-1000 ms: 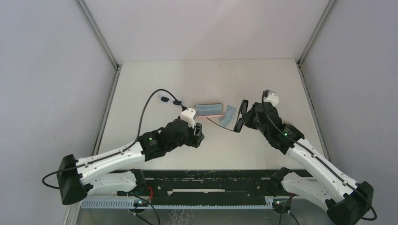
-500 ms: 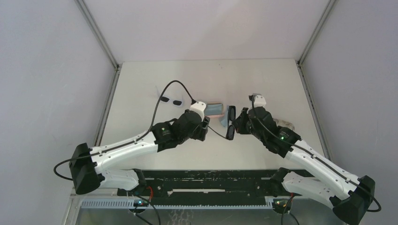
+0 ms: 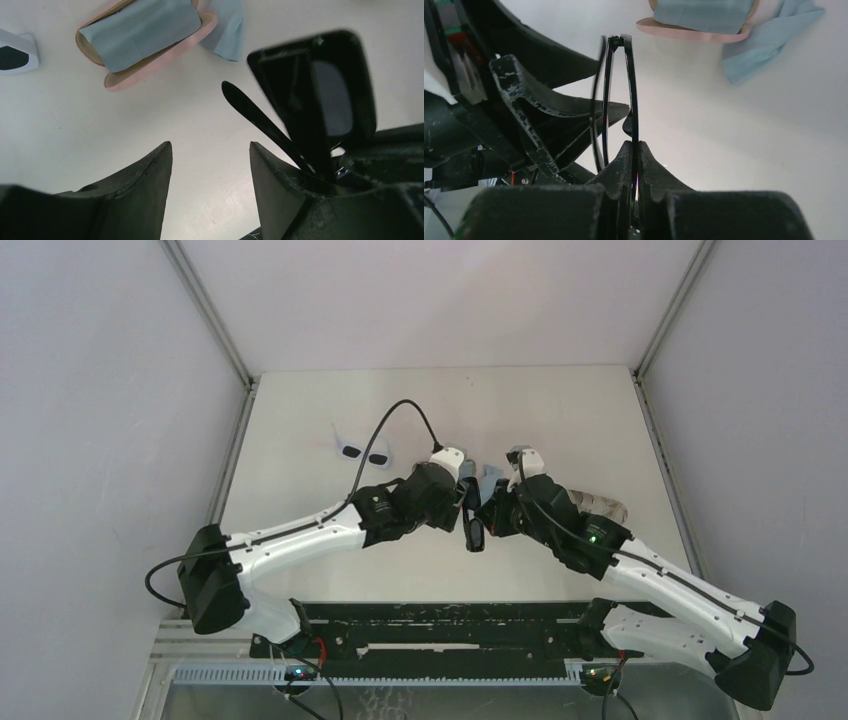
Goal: Organize the sunglasses
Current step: Fold the sunglasses, then adjust the sunglasses case at the center of the board.
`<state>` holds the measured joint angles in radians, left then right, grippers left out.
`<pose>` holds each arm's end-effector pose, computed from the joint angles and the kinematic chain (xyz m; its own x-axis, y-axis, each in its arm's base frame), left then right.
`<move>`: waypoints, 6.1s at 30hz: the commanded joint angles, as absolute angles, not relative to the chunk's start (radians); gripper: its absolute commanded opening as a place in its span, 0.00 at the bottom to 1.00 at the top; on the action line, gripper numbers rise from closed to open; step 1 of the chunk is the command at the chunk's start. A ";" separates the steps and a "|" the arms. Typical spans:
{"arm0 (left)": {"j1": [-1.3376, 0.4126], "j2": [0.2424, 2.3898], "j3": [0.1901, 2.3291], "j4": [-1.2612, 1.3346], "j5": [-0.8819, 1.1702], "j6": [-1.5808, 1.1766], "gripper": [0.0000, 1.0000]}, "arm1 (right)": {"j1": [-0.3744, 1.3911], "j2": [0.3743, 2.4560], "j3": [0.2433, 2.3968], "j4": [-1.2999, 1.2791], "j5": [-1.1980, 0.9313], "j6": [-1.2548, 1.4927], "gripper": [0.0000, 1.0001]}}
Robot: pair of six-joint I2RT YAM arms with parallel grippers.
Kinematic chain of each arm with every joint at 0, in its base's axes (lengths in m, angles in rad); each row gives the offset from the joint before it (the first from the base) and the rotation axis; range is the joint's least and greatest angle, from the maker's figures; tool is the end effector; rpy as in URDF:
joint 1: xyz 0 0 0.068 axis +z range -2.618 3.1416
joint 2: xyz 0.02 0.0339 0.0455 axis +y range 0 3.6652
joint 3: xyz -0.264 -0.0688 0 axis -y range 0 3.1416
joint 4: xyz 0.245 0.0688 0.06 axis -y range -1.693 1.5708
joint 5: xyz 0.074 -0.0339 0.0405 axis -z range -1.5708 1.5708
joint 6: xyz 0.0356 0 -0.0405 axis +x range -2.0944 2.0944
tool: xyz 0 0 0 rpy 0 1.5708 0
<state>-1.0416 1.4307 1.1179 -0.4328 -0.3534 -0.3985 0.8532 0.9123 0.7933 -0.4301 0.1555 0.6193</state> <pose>0.1690 -0.2645 0.2837 -0.5801 0.2708 -0.7682 0.4952 0.8661 -0.0687 0.1370 0.1485 0.2958 -0.6611 0.1147 -0.7415 -0.3361 0.8383 0.4293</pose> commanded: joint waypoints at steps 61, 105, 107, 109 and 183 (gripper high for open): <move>-0.692 1.746 0.962 -0.028 -0.199 -0.713 0.55 | 0.654 0.799 0.627 -0.516 0.197 0.623 0.00; -0.563 1.849 1.237 -0.092 -0.083 -0.550 0.62 | 0.448 0.885 0.616 -0.336 -0.117 0.591 0.00; -0.564 1.844 1.241 -0.093 -0.082 -0.543 0.62 | 0.416 0.918 0.620 -0.299 -0.168 0.594 0.00; -0.563 1.840 1.249 -0.097 -0.085 -0.535 0.62 | 0.391 0.956 0.631 -0.271 -0.208 0.594 0.00; -0.508 1.963 1.309 -0.155 -0.009 -0.517 0.54 | 0.281 1.518 0.974 -0.115 -0.343 0.509 0.00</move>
